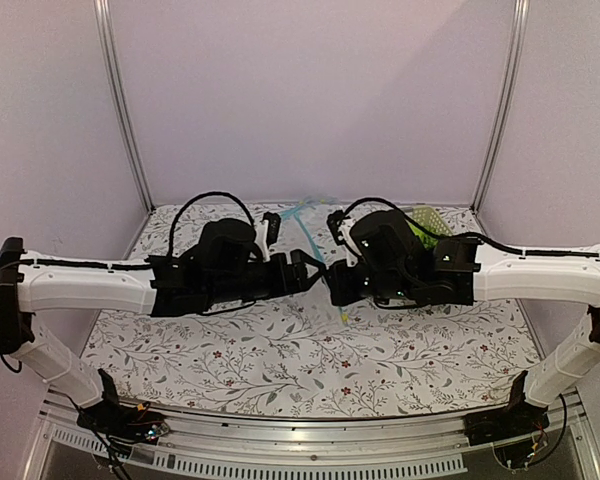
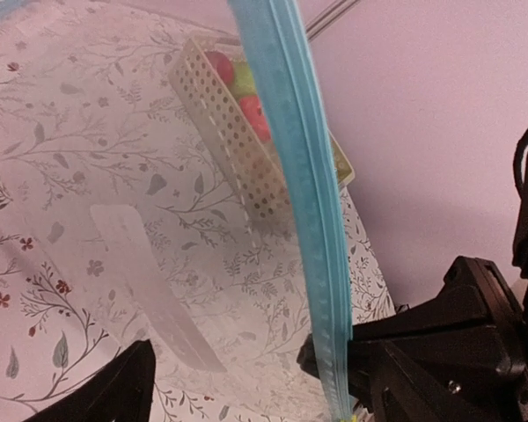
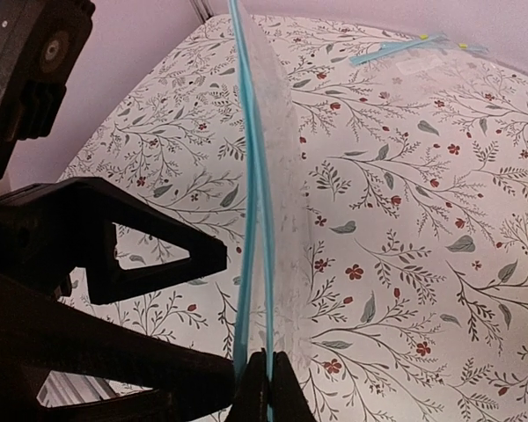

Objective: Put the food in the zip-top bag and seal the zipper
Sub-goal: Open the zipper food storage bag.

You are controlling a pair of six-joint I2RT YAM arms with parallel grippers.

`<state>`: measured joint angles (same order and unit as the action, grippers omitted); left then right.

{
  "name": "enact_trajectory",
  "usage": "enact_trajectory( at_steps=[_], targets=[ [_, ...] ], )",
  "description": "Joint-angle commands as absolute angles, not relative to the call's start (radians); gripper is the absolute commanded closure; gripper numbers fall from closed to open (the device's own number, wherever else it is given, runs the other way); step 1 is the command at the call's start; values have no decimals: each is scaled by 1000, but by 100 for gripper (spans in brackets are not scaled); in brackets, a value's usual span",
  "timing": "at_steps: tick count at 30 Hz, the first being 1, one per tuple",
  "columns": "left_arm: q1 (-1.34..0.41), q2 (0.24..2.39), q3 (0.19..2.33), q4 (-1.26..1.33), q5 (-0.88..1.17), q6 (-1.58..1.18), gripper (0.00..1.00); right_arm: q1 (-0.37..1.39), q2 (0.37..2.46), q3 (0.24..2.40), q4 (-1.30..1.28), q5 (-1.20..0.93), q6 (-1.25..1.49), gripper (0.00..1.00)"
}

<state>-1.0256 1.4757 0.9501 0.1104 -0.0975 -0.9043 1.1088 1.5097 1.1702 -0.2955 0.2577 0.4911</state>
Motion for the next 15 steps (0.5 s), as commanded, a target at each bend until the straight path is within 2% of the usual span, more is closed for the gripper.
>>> enact_trajectory(
  at_steps=[1,6,15],
  targets=[
    [-1001,1488,934,120,-99,-907,19,1131,1530,1205,-316,299,467,100],
    [-998,1468,925,92,-116,-904,27,1134,1534,1207,-334,329,473,100],
    [-995,1456,915,84,-128,-903,32,1141,1547,1218,-343,333,457,100]
  ],
)
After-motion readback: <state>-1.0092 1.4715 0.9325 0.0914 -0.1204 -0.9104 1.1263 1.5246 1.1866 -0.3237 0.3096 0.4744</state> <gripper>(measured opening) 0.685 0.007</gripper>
